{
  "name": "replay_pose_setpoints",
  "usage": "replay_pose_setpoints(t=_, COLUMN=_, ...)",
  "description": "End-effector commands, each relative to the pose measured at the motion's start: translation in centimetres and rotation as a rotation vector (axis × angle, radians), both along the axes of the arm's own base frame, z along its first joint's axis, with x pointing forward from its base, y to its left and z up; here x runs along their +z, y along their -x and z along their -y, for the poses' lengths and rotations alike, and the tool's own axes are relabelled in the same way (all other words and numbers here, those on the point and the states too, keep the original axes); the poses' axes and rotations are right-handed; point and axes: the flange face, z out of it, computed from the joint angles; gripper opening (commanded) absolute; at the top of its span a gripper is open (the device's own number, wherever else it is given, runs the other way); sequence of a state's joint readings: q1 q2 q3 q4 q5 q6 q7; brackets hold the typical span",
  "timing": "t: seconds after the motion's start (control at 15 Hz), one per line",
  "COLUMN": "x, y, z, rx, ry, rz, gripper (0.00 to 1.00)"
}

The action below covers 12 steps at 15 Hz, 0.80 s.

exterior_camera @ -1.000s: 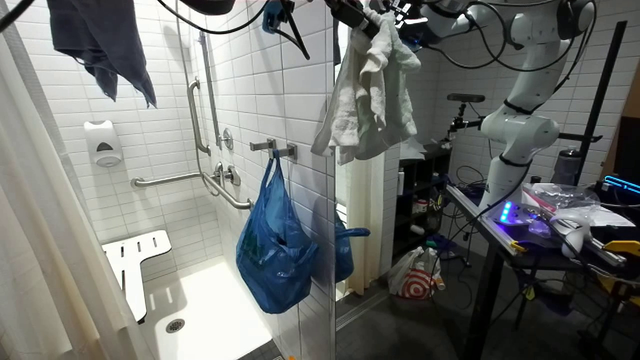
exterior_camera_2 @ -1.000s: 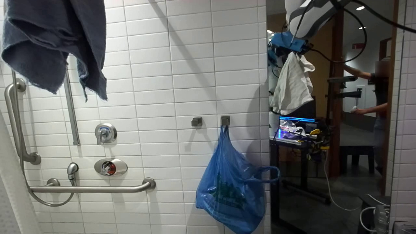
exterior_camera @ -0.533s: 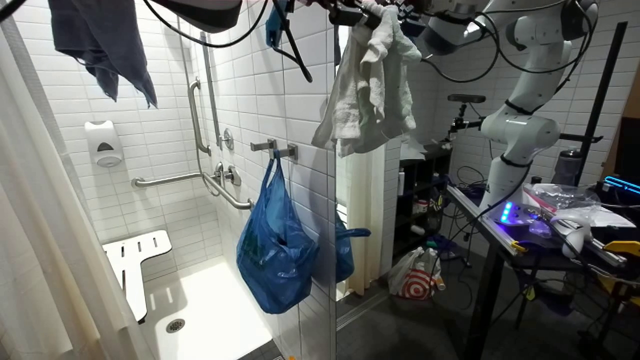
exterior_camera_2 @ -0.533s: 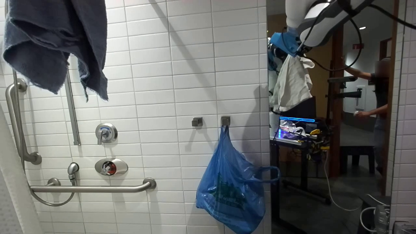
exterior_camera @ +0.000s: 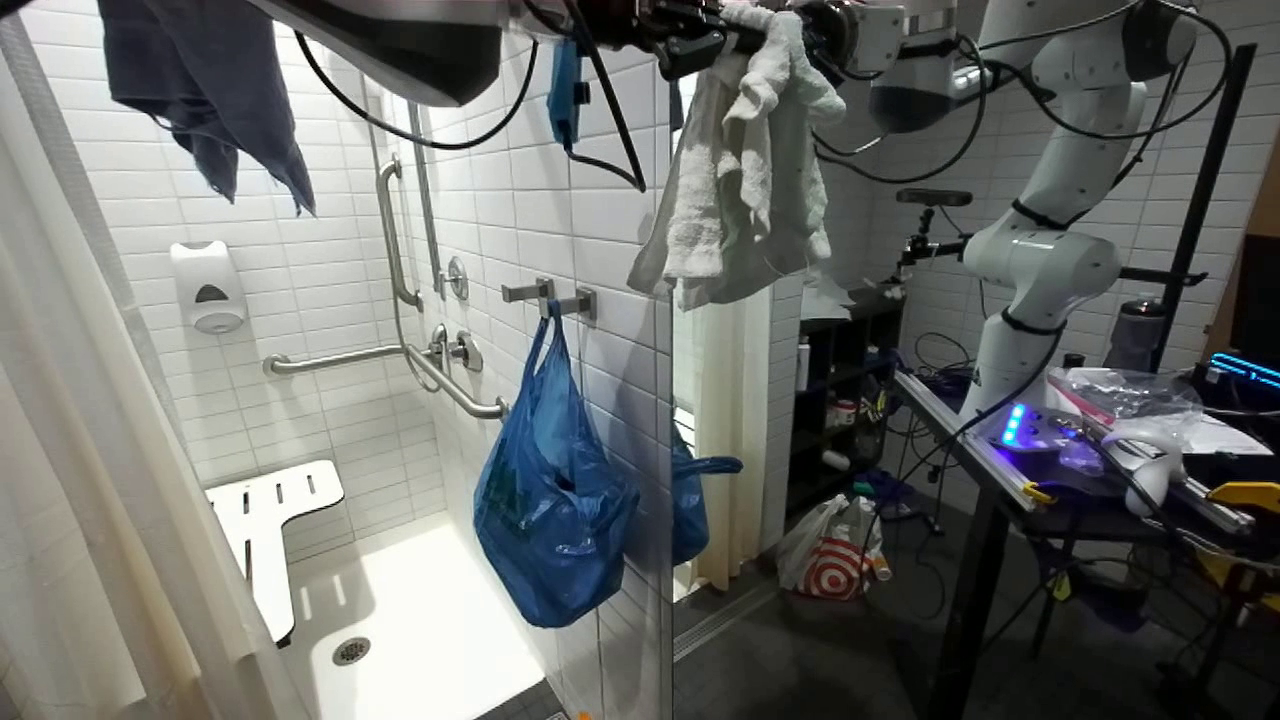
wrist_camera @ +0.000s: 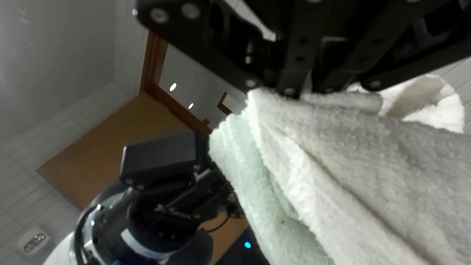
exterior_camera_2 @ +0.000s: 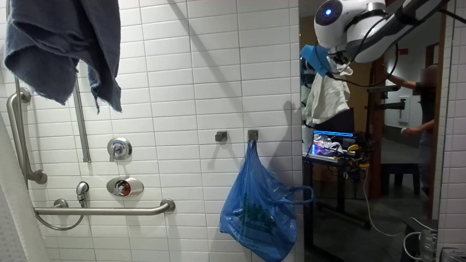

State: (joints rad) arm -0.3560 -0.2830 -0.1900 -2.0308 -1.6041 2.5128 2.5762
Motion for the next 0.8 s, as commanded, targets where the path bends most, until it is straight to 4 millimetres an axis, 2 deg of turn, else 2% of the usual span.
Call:
replay_pose_setpoints(t=0.0, x=4.9, y=-0.7, z=2.1, rx=-0.079, ry=0.104, rz=0.088, gripper=0.01)
replay_pose_setpoints(t=0.07, x=4.9, y=-0.8, z=2.1, rx=-0.098, ry=0.119, rz=0.075, gripper=0.01)
replay_pose_setpoints(t=0.4, x=9.3, y=-1.2, z=3.0, rx=-0.214, ry=0.196, rz=0.111, gripper=0.01)
replay_pose_setpoints(t=0.6, x=9.9, y=-2.4, z=3.7, rx=-0.293, ry=0.252, rz=0.118, gripper=0.01)
replay_pose_setpoints(t=0.73, x=9.1, y=-3.5, z=3.5, rx=-0.332, ry=0.268, rz=0.098, gripper=0.01)
